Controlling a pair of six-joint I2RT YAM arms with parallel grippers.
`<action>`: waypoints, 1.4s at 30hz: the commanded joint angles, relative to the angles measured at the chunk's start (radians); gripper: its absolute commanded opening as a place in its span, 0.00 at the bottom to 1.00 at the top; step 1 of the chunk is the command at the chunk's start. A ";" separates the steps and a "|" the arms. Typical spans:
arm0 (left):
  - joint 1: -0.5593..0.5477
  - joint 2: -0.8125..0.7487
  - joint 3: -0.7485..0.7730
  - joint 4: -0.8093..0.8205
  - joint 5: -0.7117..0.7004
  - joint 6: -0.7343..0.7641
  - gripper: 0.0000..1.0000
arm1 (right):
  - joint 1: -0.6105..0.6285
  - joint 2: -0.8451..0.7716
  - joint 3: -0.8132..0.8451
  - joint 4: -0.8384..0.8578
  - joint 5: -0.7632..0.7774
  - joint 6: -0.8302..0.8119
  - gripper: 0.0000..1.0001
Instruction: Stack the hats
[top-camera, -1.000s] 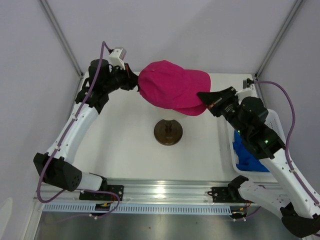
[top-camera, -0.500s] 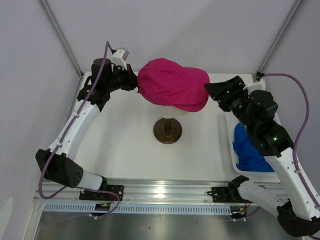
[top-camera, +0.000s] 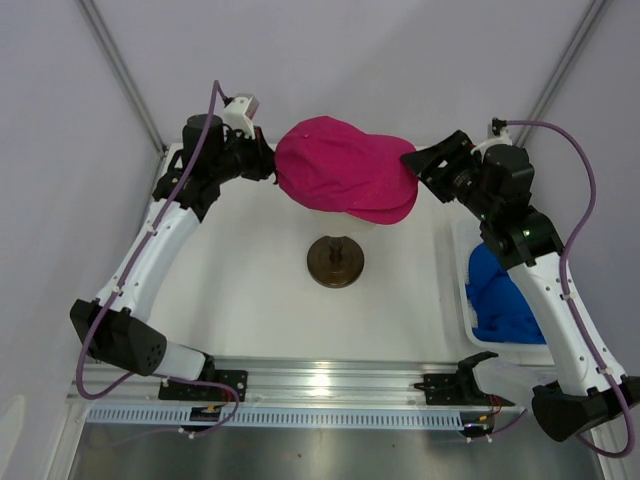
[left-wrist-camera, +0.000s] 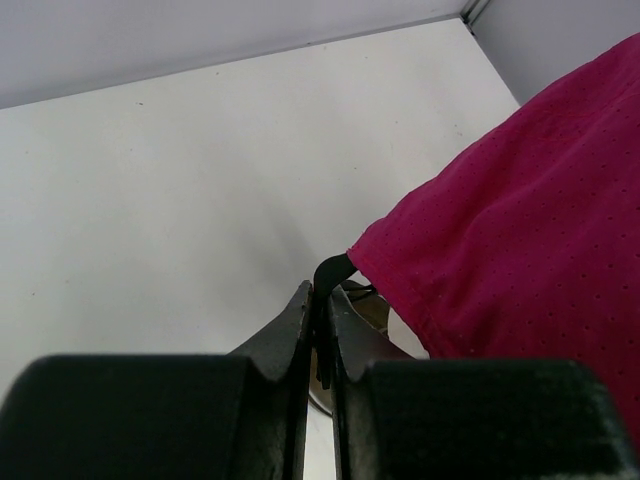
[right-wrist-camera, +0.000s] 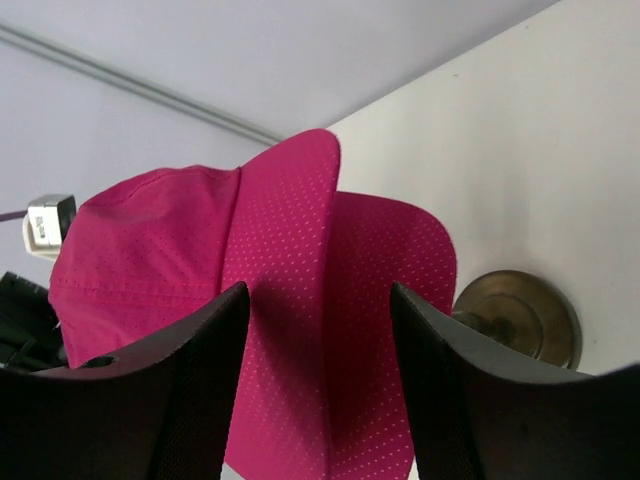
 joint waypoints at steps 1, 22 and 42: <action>-0.011 -0.006 0.046 0.005 -0.029 0.029 0.11 | -0.004 -0.016 0.012 0.081 -0.099 0.010 0.61; -0.043 0.006 -0.091 0.019 -0.161 0.007 0.08 | -0.004 -0.121 -0.198 -0.061 0.068 0.146 0.00; -0.012 0.098 0.234 -0.104 -0.262 0.004 0.18 | 0.035 -0.281 -0.454 -0.096 0.188 0.353 0.00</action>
